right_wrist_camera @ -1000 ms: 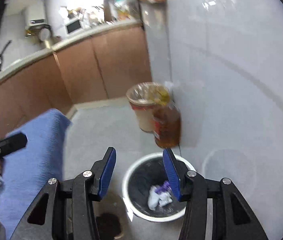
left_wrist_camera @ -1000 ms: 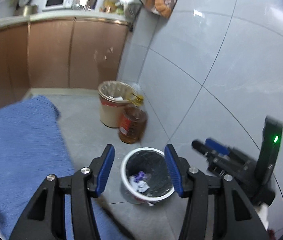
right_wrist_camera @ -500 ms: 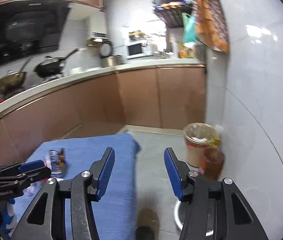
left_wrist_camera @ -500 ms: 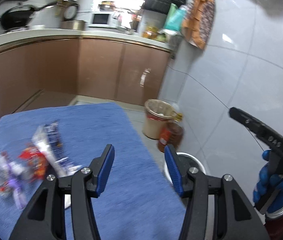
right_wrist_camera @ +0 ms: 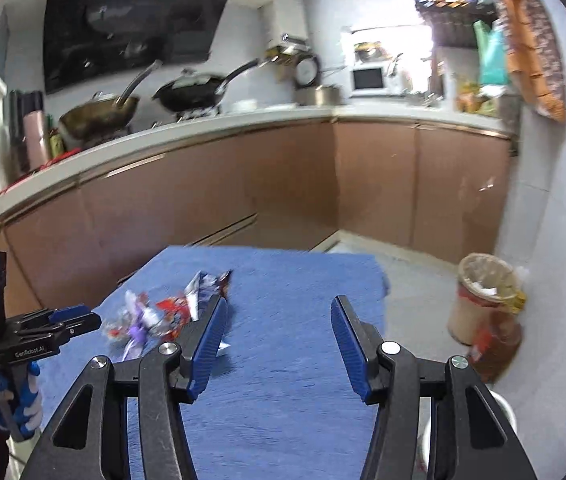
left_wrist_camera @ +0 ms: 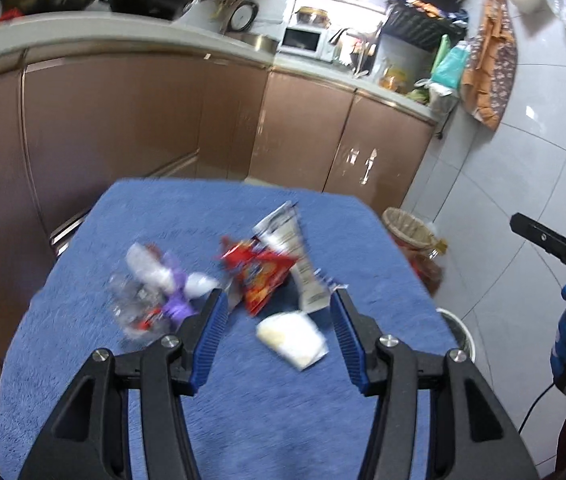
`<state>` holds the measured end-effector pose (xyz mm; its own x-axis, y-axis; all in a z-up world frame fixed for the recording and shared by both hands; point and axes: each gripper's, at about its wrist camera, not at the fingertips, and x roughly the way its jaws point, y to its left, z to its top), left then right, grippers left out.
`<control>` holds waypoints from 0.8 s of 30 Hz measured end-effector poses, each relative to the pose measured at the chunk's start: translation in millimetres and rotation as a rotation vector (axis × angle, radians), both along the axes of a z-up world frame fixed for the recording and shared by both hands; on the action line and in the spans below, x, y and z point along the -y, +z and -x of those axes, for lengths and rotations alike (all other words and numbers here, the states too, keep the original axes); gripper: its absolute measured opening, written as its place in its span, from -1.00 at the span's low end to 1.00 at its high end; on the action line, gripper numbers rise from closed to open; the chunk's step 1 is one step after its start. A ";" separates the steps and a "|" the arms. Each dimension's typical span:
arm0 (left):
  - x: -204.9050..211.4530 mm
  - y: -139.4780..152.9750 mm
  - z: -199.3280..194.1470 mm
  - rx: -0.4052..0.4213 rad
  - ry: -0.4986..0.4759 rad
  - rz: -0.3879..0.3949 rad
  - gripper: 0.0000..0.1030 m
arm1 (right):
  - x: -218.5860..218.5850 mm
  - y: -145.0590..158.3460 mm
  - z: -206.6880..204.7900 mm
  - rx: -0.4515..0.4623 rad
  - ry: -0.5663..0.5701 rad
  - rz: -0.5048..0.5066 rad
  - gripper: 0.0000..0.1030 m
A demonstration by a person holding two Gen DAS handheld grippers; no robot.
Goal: Collect trash
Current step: 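Grasp the purple-wrapped bundle with the left gripper while the right gripper grasps the blue milk carton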
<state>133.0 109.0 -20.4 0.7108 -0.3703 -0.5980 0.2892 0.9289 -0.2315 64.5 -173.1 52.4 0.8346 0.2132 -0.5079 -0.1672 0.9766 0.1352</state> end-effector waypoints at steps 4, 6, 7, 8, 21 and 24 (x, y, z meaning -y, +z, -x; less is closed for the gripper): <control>-4.3 -27.5 -12.9 -0.060 -0.038 0.027 0.00 | -25.7 -25.9 -29.6 -0.068 0.066 0.006 0.00; -5.3 -40.6 -25.3 -0.080 -0.022 0.012 0.00 | -38.5 -41.6 -47.2 -0.109 0.107 0.007 0.00; -7.8 -46.4 -29.9 -0.087 -0.010 0.008 0.00 | -44.7 -48.6 -52.6 -0.124 0.123 0.007 0.00; -10.5 -51.0 -36.6 -0.094 0.006 0.006 0.00 | -49.9 -55.6 -60.5 -0.143 0.143 0.007 0.00; -21.6 -96.8 -100.2 -0.183 0.090 -0.065 -0.01 | -88.0 -125.0 -137.9 -0.320 0.294 -0.007 0.00; -19.8 -107.9 -104.9 -0.209 0.098 -0.073 -0.02 | -96.8 -138.2 -151.5 -0.355 0.324 -0.012 0.00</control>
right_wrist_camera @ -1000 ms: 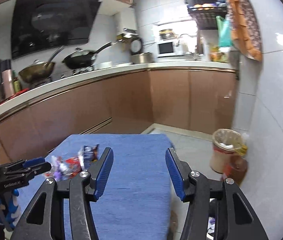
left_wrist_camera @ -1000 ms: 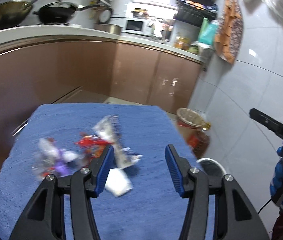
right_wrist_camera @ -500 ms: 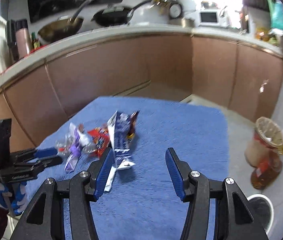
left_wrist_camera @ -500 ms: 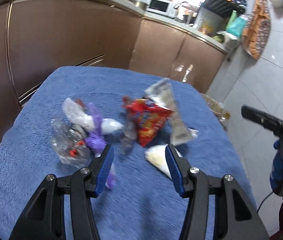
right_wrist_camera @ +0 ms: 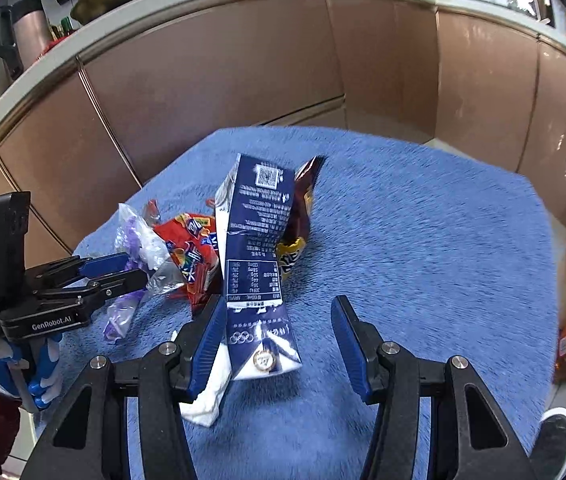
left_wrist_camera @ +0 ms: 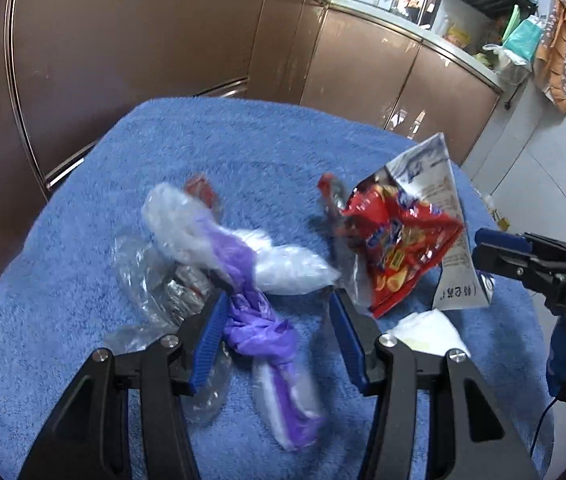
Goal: Collect trash
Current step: 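Grasp the purple-wrapped bundle with the left gripper while the right gripper grasps the blue milk carton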
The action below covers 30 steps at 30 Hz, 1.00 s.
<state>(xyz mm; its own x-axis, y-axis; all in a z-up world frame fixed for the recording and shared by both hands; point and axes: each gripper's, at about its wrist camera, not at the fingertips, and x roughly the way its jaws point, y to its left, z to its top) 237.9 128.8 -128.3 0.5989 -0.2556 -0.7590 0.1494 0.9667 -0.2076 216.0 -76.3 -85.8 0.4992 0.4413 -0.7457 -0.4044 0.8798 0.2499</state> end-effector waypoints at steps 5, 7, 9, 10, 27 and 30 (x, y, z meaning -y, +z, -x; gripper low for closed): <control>3.5 -12.0 -1.2 -0.023 -0.005 0.000 -0.11 | -3.9 -8.8 -11.7 -0.042 0.036 -0.055 0.00; 5.9 -12.3 -0.6 -0.019 -0.003 0.000 -0.11 | -5.6 -8.0 -12.8 -0.049 0.044 -0.072 0.00; 6.8 -12.8 0.0 -0.018 0.001 0.009 -0.11 | -8.1 -4.6 -12.1 -0.043 0.054 -0.079 0.00; 6.9 -12.9 0.3 -0.017 0.002 0.011 -0.12 | -9.3 -2.9 -10.8 -0.041 0.061 -0.081 0.00; -12.8 -10.6 18.3 0.001 0.025 0.066 -0.34 | -39.0 -19.9 -21.3 -0.067 0.107 0.033 -0.30; -19.7 -5.1 24.8 0.014 0.037 0.081 -0.36 | -33.0 -13.2 -17.7 -0.050 0.094 0.010 -0.34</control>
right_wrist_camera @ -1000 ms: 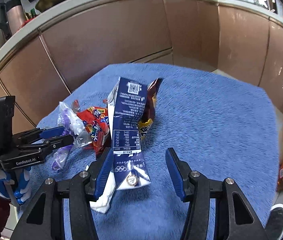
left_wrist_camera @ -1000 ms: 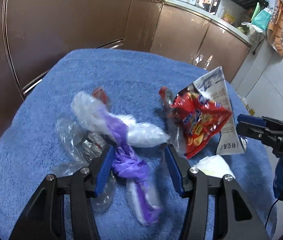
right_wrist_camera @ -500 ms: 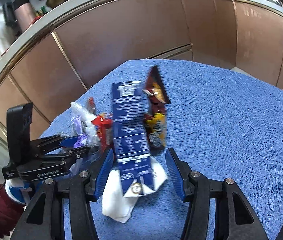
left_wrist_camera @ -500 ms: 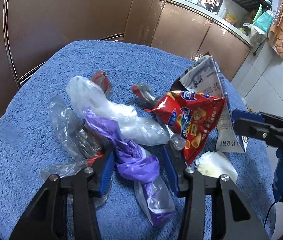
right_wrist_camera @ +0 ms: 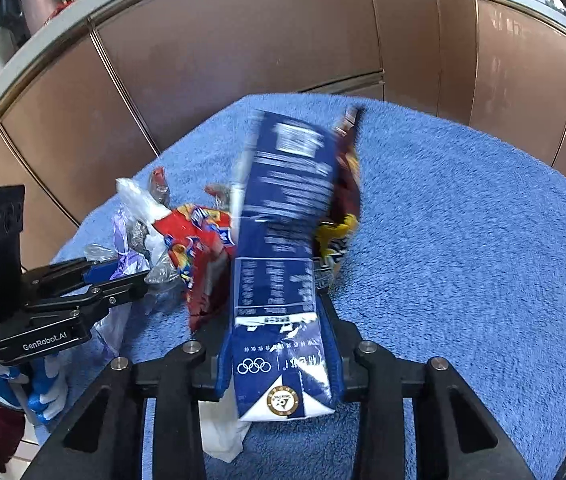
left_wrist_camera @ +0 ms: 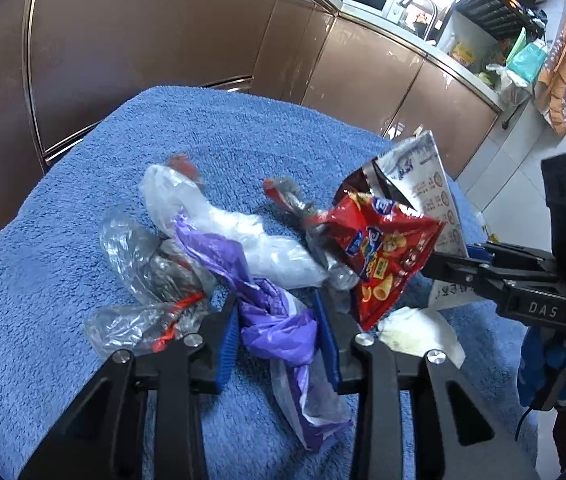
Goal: Collect trash
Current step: 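Grasp the purple-wrapped bundle with the left gripper while the right gripper grasps the blue milk carton, then carry the purple bundle and milk carton in both grippers over the bin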
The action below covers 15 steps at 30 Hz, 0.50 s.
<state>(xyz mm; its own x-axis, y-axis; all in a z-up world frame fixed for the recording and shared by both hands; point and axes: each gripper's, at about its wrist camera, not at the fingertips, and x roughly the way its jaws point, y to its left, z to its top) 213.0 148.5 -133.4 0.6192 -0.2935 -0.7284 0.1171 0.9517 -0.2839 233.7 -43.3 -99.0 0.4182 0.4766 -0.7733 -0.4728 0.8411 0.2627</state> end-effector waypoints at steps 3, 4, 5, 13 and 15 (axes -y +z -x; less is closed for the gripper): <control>-2.1 10.9 10.6 0.021 0.001 0.004 -0.36 | 6.2 13.4 9.7 0.033 -0.014 -0.018 -0.34; -2.6 15.1 15.0 0.029 0.000 0.003 -0.36 | 8.4 17.8 12.8 0.043 -0.017 -0.022 -0.35; -3.5 19.1 17.9 0.037 -0.002 0.003 -0.36 | 11.1 24.3 17.7 0.057 -0.020 -0.029 -0.35; 6.0 57.2 57.5 0.089 -0.004 0.004 -0.36 | 22.0 63.9 62.9 0.124 -0.036 -0.062 -0.35; 7.0 66.6 68.8 0.106 -0.008 0.003 -0.36 | 25.7 70.5 73.7 0.134 -0.046 -0.077 -0.35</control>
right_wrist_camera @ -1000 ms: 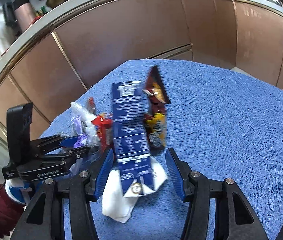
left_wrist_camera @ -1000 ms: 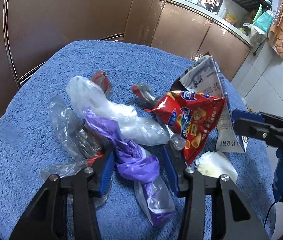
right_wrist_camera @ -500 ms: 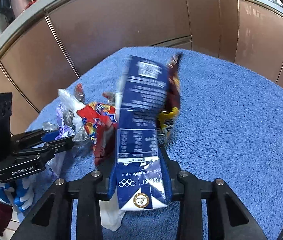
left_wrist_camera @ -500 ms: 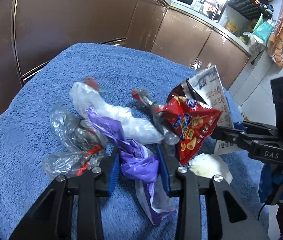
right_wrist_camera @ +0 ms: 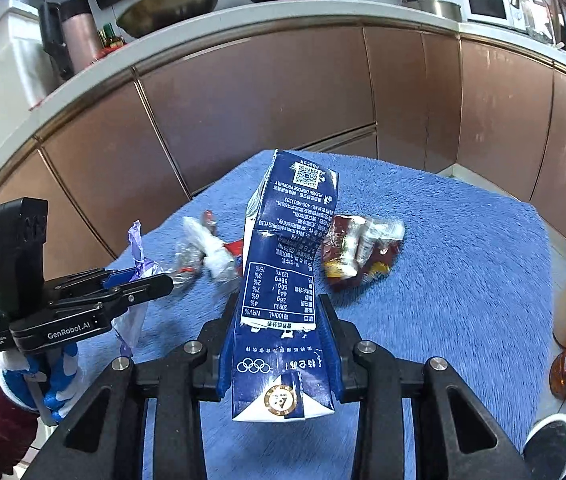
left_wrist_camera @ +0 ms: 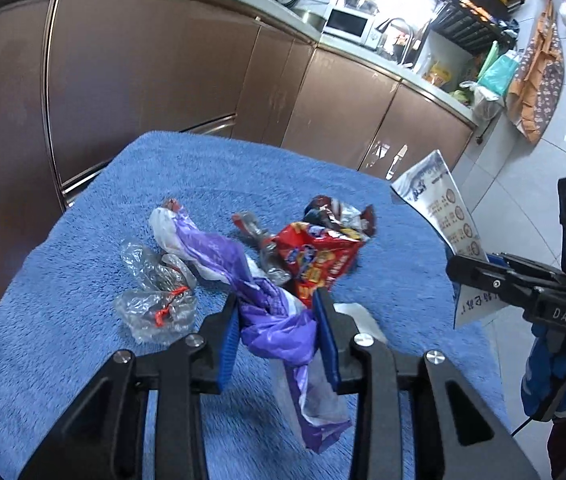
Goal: Collect trash
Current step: 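Carry the purple bundle and milk carton in both grippers over the bin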
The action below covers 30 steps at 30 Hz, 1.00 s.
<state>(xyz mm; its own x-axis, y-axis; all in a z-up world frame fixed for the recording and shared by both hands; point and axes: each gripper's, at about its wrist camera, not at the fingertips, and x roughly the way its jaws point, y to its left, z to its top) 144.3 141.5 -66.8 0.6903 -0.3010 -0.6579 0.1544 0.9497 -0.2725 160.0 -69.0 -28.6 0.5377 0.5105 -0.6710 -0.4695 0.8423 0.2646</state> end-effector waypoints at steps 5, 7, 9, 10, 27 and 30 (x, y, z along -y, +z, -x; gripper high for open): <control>4.2 24.6 20.7 0.043 -0.021 -0.001 -0.36 | 16.5 23.5 29.5 0.050 -0.050 -0.044 -0.35; 12.3 35.5 26.9 0.064 -0.041 -0.007 -0.36 | 30.3 34.2 42.7 0.077 -0.080 -0.061 -0.35; 25.7 46.1 31.3 0.090 -0.072 -0.016 -0.36 | 46.3 44.0 55.8 0.102 -0.123 -0.079 -0.35; 31.4 50.6 32.4 0.098 -0.087 -0.017 -0.36 | 53.1 48.5 63.4 0.112 -0.140 -0.085 -0.35; 295.8 67.5 12.9 0.085 -0.586 0.006 -0.36 | 250.8 30.3 159.2 0.126 -0.715 -0.023 -0.35; 358.0 54.5 6.9 0.052 -0.685 -0.010 -0.36 | 282.8 7.5 162.4 0.081 -0.805 -0.001 -0.34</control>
